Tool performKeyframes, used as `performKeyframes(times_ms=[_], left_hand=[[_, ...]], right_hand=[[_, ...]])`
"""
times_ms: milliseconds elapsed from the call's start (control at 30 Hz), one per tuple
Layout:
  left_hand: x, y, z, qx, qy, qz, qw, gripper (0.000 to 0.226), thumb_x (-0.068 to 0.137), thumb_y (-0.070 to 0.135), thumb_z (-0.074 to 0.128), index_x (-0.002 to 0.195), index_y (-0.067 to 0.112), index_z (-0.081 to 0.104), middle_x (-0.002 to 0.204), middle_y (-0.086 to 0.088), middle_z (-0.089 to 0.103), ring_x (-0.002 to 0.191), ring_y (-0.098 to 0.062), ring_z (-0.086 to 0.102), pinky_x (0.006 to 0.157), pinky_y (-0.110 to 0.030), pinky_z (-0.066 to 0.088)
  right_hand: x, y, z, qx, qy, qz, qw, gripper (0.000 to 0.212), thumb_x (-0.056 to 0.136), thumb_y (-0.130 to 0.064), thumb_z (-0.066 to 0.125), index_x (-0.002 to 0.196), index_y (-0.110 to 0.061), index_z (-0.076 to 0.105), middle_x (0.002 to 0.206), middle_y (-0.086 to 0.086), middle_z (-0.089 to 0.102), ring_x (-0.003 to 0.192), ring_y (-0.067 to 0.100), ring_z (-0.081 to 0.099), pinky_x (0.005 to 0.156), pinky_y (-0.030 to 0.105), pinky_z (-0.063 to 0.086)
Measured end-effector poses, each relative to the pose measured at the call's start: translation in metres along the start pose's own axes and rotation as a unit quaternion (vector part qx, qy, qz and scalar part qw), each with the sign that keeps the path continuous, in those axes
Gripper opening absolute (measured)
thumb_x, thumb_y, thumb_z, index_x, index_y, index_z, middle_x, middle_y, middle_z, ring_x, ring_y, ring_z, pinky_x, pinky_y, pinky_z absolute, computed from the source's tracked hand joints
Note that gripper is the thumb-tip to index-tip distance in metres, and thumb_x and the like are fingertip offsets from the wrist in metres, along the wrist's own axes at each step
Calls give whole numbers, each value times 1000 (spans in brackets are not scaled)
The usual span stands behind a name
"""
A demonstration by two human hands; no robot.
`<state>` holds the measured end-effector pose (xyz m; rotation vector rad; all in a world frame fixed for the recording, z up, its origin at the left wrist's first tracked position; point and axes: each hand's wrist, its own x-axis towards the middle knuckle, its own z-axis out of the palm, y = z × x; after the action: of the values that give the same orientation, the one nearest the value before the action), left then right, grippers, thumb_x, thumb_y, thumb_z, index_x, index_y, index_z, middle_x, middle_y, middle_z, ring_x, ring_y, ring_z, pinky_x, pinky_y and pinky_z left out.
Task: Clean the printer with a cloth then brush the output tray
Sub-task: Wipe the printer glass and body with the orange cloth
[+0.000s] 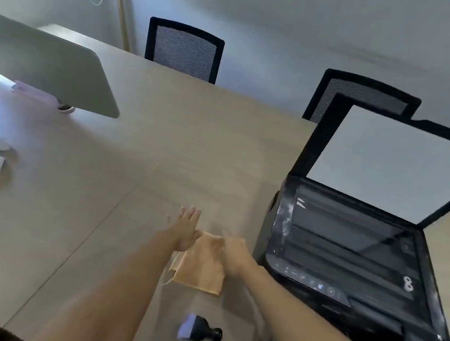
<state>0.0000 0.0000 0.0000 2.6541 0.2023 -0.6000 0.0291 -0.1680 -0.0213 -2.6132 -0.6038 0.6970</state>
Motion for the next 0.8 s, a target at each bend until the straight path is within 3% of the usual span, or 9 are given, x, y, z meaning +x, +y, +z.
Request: performKeyframes(times_ms=[67, 167, 267, 467, 567, 600, 667, 733, 800], left_hand=[[12, -7, 13, 14, -26, -1, 1000, 62, 101, 36, 29, 152, 17, 1, 161, -2, -9, 148, -26, -9, 115, -59, 6], [24, -15, 39, 53, -43, 5, 998, 61, 100, 34, 29, 152, 18, 1, 161, -1, -9, 148, -25, -7, 116, -58, 10], [33, -20, 57, 42, -56, 12, 997, 63, 99, 37, 33, 152, 19, 3, 162, 2, -4, 149, -24, -3, 115, -56, 16], [31, -20, 69, 18, 77, 39, 996, 52, 91, 29, 53, 139, 20, 36, 143, -2, 43, 134, -24, 37, 106, -40, 33], [28, -24, 66, -42, 63, 20, 997, 42, 87, 28, 61, 127, 18, 51, 126, -6, 59, 119, -28, 53, 96, -36, 41], [27, -27, 66, -65, 55, 18, 996, 39, 86, 31, 62, 121, 16, 56, 119, -9, 61, 113, -29, 56, 90, -35, 43], [18, -30, 59, -111, 45, 34, 992, 47, 78, 48, 61, 105, 10, 65, 96, -10, 62, 95, -26, 60, 72, -28, 39], [4, -29, 51, -179, 59, 49, 981, 51, 73, 55, 57, 89, 8, 66, 78, -3, 53, 72, -12, 53, 58, -17, 32], [-10, -29, 41, -297, 74, 44, 951, 24, 86, 31, 64, 74, 11, 60, 67, 2, 47, 56, -1, 46, 54, -16, 32]], right_hand=[[8, 7, 16, 41, -2, 33, 999, 48, 94, -12, 42, 141, -4, 36, 148, 17, 39, 137, 29, 37, 112, 33, 29], [3, 13, 28, 42, -23, 102, 994, 60, 94, -5, 31, 151, -7, 10, 161, 12, 2, 148, 24, 9, 119, 35, 14], [1, 17, 32, 1, -46, 108, 993, 72, 91, 4, 29, 151, -9, -7, 161, 6, -11, 149, 23, -2, 120, 36, 7], [-2, 22, 37, -22, -5, 98, 995, 65, 96, 0, 28, 152, -11, -5, 160, 9, 8, 144, 29, 13, 118, 39, 16], [-5, 20, 40, -47, -12, 94, 994, 65, 92, 0, 35, 150, -12, 10, 154, 11, 24, 138, 32, 24, 113, 42, 26], [-6, 19, 42, -38, -21, 90, 995, 55, 91, -2, 35, 145, -10, 25, 149, 11, 33, 135, 32, 29, 109, 40, 31], [-14, 15, 42, 3, -19, 83, 996, 28, 86, -5, 36, 109, -13, 51, 128, 13, 53, 120, 32, 45, 88, 36, 39], [-26, 12, 40, 49, -8, 66, 997, 11, 77, -13, 38, 72, -20, 46, 105, 18, 61, 98, 32, 54, 69, 30, 30], [-39, 11, 42, 108, 20, 51, 993, 19, 76, -22, 40, 59, -25, 32, 89, 17, 58, 84, 25, 47, 66, 25, 23]])
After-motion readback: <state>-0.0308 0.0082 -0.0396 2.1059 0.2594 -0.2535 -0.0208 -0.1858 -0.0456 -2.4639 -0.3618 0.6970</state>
